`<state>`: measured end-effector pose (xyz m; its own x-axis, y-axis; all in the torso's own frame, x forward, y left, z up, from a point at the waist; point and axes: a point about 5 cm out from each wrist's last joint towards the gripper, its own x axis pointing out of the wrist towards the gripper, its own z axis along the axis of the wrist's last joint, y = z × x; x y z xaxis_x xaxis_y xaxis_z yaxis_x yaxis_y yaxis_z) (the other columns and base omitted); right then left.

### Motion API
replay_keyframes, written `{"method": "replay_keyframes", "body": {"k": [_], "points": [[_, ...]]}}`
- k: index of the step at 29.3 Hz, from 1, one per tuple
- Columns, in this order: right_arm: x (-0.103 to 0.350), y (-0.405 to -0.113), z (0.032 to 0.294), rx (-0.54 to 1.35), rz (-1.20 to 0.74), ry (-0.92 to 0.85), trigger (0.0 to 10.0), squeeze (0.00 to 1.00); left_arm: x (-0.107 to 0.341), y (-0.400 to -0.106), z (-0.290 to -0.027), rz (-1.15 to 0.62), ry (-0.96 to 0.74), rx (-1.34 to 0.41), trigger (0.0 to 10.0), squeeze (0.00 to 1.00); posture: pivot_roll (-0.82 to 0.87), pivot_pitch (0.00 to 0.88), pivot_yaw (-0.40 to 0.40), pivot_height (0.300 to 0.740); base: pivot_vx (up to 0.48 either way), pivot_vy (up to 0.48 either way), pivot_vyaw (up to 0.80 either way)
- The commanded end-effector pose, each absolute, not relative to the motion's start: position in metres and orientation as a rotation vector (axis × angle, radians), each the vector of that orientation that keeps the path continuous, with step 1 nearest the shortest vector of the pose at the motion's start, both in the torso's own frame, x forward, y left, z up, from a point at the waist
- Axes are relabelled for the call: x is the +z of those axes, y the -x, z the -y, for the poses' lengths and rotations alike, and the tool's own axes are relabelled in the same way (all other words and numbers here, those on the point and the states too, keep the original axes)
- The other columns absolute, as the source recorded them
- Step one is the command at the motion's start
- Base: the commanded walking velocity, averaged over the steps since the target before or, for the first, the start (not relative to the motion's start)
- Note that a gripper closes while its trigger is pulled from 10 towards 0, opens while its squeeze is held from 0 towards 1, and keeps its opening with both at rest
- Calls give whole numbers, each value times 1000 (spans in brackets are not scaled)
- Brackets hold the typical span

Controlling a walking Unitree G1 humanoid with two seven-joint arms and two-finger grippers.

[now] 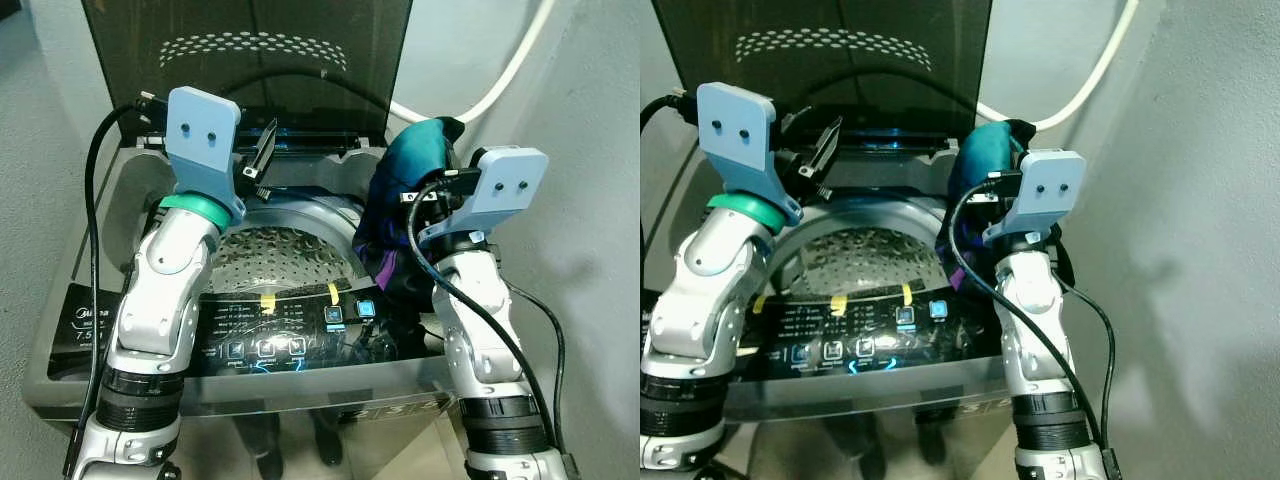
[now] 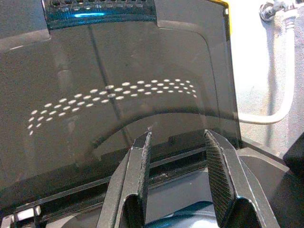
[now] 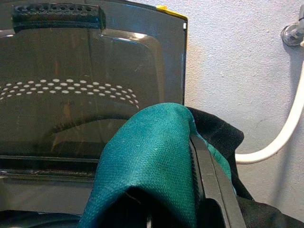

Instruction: Clothes washing

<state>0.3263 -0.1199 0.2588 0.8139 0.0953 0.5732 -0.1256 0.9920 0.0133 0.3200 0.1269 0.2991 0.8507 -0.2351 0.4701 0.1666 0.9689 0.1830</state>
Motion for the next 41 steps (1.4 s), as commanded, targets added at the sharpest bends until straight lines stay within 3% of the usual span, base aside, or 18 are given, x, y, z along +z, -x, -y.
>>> {"method": "replay_keyframes", "body": {"k": [1,11,16,21,22,25,26,27,28,30,31,32,33,35,36,37,39,41], "points": [[258,-325,121,116,613,-49,10000,0,298,-320,-124,506,-151,-219,10000,0,136,0,39,740,0,0,0],[274,-324,106,205,686,61,10000,0,297,-318,-123,505,-158,-247,10000,0,133,0,42,740,0,0,0],[305,-324,85,376,777,103,10000,0,296,-305,-115,611,-333,-313,10000,0,132,0,42,740,0,0,0],[310,-324,75,455,783,115,10000,0,296,-300,-114,634,-359,-313,10000,0,130,0,41,740,0,0,0],[310,-324,64,527,774,118,10000,0,302,-297,-118,688,-393,-242,10000,0,136,0,34,740,0,0,0],[310,-324,64,527,774,118,10000,0,302,-297,-118,688,-393,-242,10000,0,136,0,34,740,0,0,0],[309,-329,45,571,751,102,10000,0,314,-293,-128,771,-433,-69,10000,0,168,0,10,740,0,0,0],[309,-329,45,571,751,102,10000,0,314,-293,-128,771,-433,-69,10000,0,168,0,10,740,0,0,0],[307,-338,28,557,711,109,10000,0,320,-287,-141,798,-426,104,10000,0,206,0,-19,740,0,0,0],[307,-338,28,557,711,109,10000,0,320,-287,-141,798,-426,104,10000,0,206,0,-19,740,0,0,0],[305,-347,17,524,671,127,10000,0,319,-282,-153,780,-395,222,10000,0,238,4,-46,740,0,0,0],[305,-347,17,524,671,127,10000,0,319,-282,-153,780,-395,222,10000,0,238,4,-46,740,0,0,0],[300,-355,12,484,631,156,10000,0,306,-281,-164,668,-292,235,10000,0,264,13,-67,740,0,0,0],[297,-360,12,462,607,176,10000,0,295,-280,-168,588,-219,210,10000,0,273,15,-75,740,0,0,0],[294,-365,14,442,581,187,10000,0,283,-275,-166,518,-194,64,10000,0,295,24,-92,740,0,0,0],[294,-365,14,442,581,187,10000,0,283,-275,-166,518,-194,64,10000,0,295,24,-92,740,0,0,0],[288,-371,16,415,539,182,10000,0,273,-259,-167,449,-165,-127,10000,0,316,32,-104,740,0,0,0],[285,-373,16,398,516,187,10000,0,273,-254,-173,437,-160,-151,10000,0,326,35,-107,740,0,0,0]]}}
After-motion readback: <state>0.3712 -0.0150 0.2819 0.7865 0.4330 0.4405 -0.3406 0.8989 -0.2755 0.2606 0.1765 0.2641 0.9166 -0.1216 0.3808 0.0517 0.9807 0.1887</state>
